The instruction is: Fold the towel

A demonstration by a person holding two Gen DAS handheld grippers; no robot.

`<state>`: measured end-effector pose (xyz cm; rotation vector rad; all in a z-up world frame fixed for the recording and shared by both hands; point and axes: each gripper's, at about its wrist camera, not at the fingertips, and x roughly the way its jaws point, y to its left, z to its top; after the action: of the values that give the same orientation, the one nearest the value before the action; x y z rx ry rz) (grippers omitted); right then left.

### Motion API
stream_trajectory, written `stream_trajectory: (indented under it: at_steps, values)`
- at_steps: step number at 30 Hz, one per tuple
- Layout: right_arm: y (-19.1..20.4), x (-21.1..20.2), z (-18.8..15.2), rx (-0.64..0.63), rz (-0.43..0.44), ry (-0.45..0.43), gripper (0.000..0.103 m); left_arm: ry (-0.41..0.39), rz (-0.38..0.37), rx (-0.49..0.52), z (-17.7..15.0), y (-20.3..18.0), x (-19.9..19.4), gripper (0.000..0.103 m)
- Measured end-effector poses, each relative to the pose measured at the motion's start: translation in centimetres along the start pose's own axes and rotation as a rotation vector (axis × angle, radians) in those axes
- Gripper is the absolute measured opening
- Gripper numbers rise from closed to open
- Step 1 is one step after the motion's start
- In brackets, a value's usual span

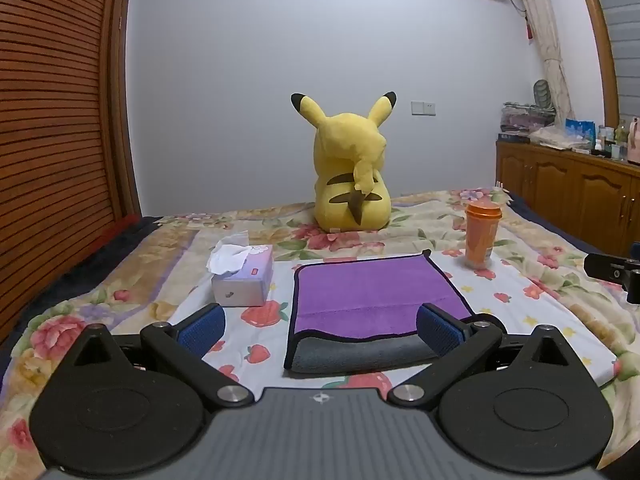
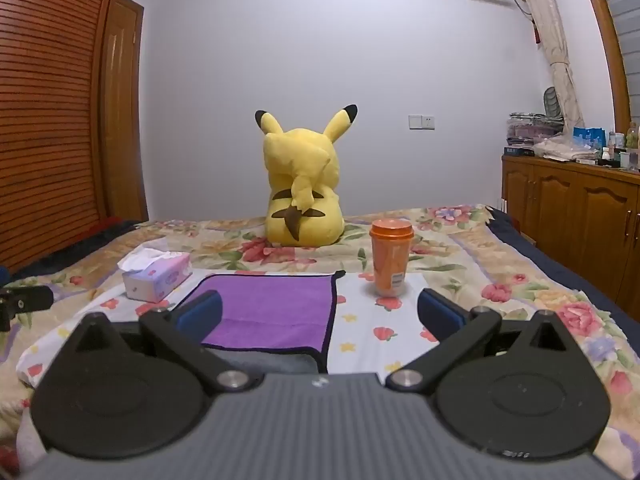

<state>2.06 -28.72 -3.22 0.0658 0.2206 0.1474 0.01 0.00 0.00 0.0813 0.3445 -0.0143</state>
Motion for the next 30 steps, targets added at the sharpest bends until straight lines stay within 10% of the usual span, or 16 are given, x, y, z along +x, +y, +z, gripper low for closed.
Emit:
stream_trajectory:
  at_steps: [30]
  values:
    - [-0.30,0.15,-0.09,-0.003,-0.001,-0.001,0.103,-0.005,-0.001,0.002,-0.01,-0.03,-0.04,0.103]
